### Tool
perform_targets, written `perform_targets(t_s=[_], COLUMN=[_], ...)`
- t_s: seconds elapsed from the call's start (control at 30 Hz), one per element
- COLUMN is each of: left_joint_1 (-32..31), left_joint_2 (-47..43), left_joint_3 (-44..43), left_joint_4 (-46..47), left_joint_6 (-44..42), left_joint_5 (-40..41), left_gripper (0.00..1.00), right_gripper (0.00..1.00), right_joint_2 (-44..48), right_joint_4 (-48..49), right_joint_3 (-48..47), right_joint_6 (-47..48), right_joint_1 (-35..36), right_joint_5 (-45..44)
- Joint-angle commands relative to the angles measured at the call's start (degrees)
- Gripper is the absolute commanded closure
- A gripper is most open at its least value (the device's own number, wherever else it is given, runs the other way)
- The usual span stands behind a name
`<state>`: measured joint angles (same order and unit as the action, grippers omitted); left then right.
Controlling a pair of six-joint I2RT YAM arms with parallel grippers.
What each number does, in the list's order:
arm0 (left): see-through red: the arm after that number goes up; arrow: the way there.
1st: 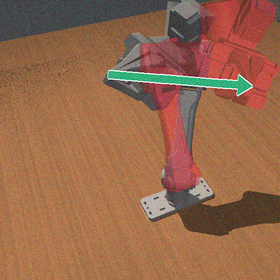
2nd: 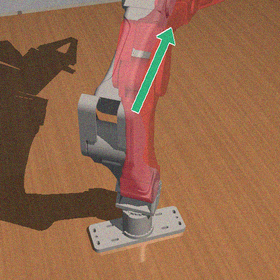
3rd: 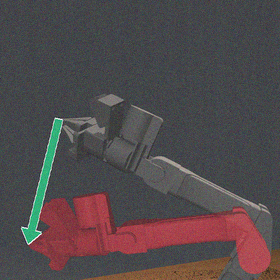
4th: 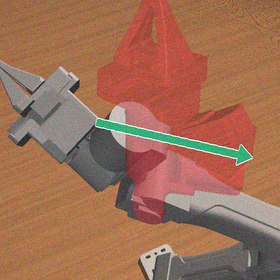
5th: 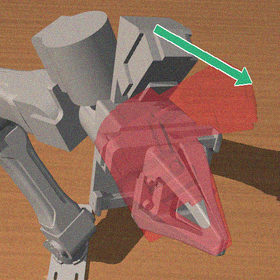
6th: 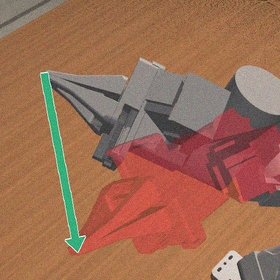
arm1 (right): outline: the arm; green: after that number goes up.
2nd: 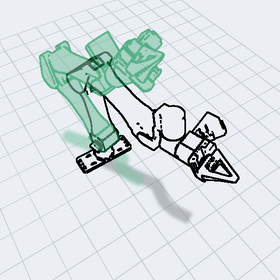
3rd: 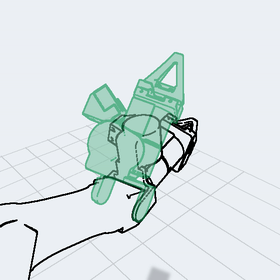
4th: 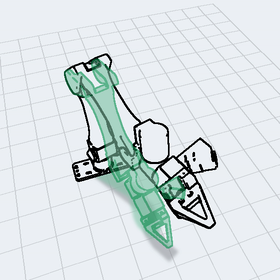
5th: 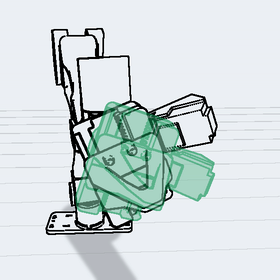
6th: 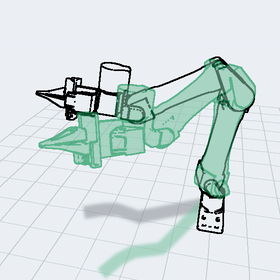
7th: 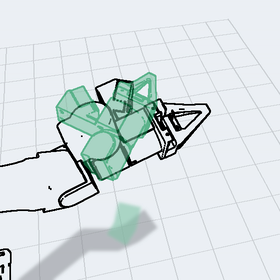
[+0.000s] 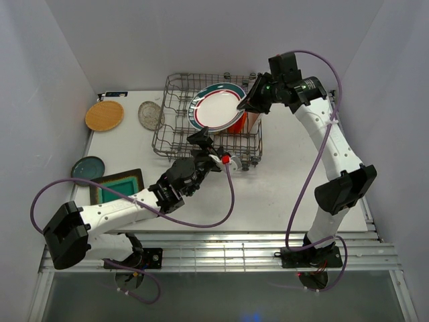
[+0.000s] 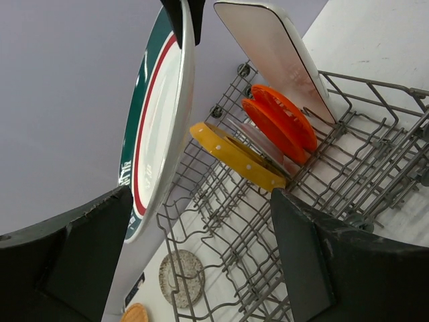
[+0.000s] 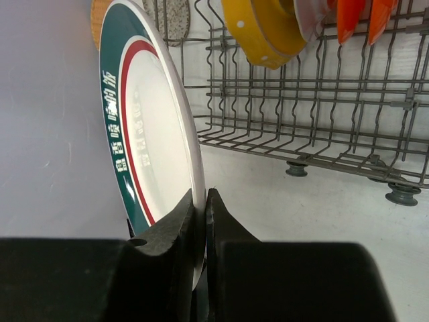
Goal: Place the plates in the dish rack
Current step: Insert the plate into the dish rack.
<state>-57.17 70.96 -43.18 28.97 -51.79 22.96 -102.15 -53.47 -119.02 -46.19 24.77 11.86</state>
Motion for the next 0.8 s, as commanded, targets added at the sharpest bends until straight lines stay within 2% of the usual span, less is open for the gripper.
perform_targets(t_s=[0.0,0.2,0.5,0.77], left_joint_1=[-0.05,0.48,1.36,2.15], left_joint_2=[-0.38,-1.61,-1.44,-0.91], left_joint_3=[-2.70,-2.79,-3.40,-3.67], left_joint_4=[0.12,-0.14,-0.23,-0.58], left_joint_6=[0.81,2.74,4.59,6.09], left_joint_5=[-1.16,-2.30,-1.96,-1.43], left_gripper=[0.07,0.17,0.19,0.27], right_gripper=[0.92,0.92,0.92,0.92], right_joint_2=[-0.24,-0.77,-0.07,1.78], right_joint_4=[1.62,1.88,1.70,2.23], right_joint_3=[-5.25,-5.78,-5.08,-1.57], right_joint_6=[0.66,3.21,5.15,6.64], right_joint_1=[1.76,3.08,5.19,7.21], right_joint_5=[-1.04,-1.66,-3.68,-4.47])
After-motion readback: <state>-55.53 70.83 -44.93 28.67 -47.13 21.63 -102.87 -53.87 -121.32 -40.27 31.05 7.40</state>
